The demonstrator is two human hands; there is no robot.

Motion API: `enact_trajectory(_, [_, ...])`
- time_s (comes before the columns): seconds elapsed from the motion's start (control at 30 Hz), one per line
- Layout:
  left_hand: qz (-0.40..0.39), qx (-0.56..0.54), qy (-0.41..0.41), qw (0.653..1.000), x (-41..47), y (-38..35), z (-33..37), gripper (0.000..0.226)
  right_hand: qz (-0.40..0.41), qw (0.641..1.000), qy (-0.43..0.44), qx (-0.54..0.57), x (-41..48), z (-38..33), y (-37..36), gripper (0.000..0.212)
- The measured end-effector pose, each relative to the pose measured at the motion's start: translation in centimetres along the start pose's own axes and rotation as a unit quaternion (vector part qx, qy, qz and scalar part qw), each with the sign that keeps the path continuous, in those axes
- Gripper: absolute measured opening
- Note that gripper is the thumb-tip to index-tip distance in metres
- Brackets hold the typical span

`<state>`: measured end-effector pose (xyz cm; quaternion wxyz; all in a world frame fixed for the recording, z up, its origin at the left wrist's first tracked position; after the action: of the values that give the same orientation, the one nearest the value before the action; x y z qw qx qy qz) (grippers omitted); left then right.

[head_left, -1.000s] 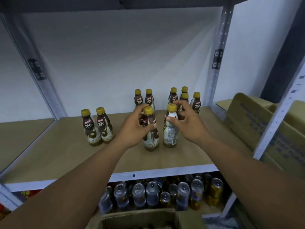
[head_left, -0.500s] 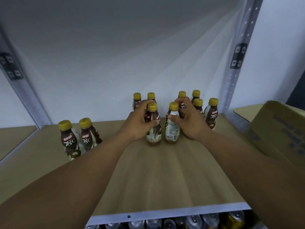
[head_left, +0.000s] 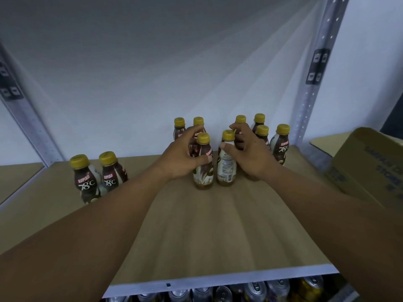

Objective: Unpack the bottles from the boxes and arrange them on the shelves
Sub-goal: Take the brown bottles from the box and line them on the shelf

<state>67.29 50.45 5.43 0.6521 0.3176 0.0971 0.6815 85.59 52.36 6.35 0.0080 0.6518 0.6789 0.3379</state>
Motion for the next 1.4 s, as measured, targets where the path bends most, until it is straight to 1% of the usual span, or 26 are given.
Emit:
enact_trajectory(0.07, [0.021, 0.009, -0.003, 1.000, 0.0, 0.7, 0.9, 0.085, -0.001, 1.000, -0.001, -0.022, 0.5, -0.8, 0.6, 0.043])
enact_trajectory(0.1, [0.036, 0.024, -0.009, 0.999, -0.1, 1.1, 1.5, 0.081, -0.002, 0.999, 0.002, -0.033, 0.8, -1.3, 0.9, 0.039])
enact_trajectory(0.17, [0.068, 0.053, -0.022, 0.996, 0.0, 1.9, 2.8, 0.068, -0.008, 0.998, 0.009, -0.068, 1.7, -2.1, 1.4, 0.032])
enact_trajectory(0.23, [0.089, 0.079, -0.028, 0.992, 0.2, 2.3, 3.6, 0.053, -0.038, 0.994, 0.002, -0.107, 2.5, -2.5, 1.4, 0.028])
enact_trajectory(0.33, [0.094, 0.118, -0.029, 0.988, 0.7, 2.3, 4.1, 0.033, -0.089, 0.985, -0.008, -0.148, 3.1, -2.5, 1.0, 0.023])
enact_trajectory(0.47, [0.095, 0.126, -0.039, 0.987, 1.0, 2.2, 4.1, 0.022, -0.080, 0.986, 0.000, -0.144, 3.0, -2.4, 1.1, 0.020])
enact_trajectory(0.67, [0.055, 0.139, -0.060, 0.987, 1.0, 1.3, 4.0, 0.027, -0.063, 0.991, 0.006, -0.118, 2.5, -2.2, 0.9, 0.011])
enact_trajectory(0.83, [0.034, 0.128, -0.060, 0.989, 1.0, 1.0, 3.5, 0.030, -0.051, 0.989, 0.011, -0.136, 2.2, -2.4, 1.1, 0.024])
enact_trajectory(1.13, [0.037, 0.113, -0.050, 0.992, 0.9, 0.9, 3.3, 0.033, -0.004, 0.988, 0.003, -0.154, 2.4, -2.1, 1.5, 0.025])
enact_trajectory(1.23, [0.034, 0.114, -0.048, 0.992, 0.8, 1.0, 3.1, 0.035, -0.024, 0.988, -0.002, -0.153, 2.3, -2.2, 1.4, 0.028])
enact_trajectory(1.33, [0.029, 0.109, -0.034, 0.993, 0.7, 1.2, 2.7, 0.041, -0.078, 0.989, -0.025, -0.127, 2.2, -1.8, 1.0, 0.034])
enact_trajectory(1.4, [0.022, 0.103, -0.026, 0.994, 0.6, 1.0, 2.3, 0.049, -0.112, 0.984, -0.025, -0.136, 2.1, -1.8, 0.7, 0.037])
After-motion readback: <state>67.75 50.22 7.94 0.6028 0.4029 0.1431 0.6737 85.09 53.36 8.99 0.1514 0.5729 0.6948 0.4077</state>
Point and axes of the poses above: each hand's wrist, its own x-axis towards the middle knuckle, its own y-axis out of the back of the hand, z = x × y, the point moved 10 cm from there along x, towards the middle knuckle, and after that the axes turned 6 degrees about z, right-handed, at the moved point
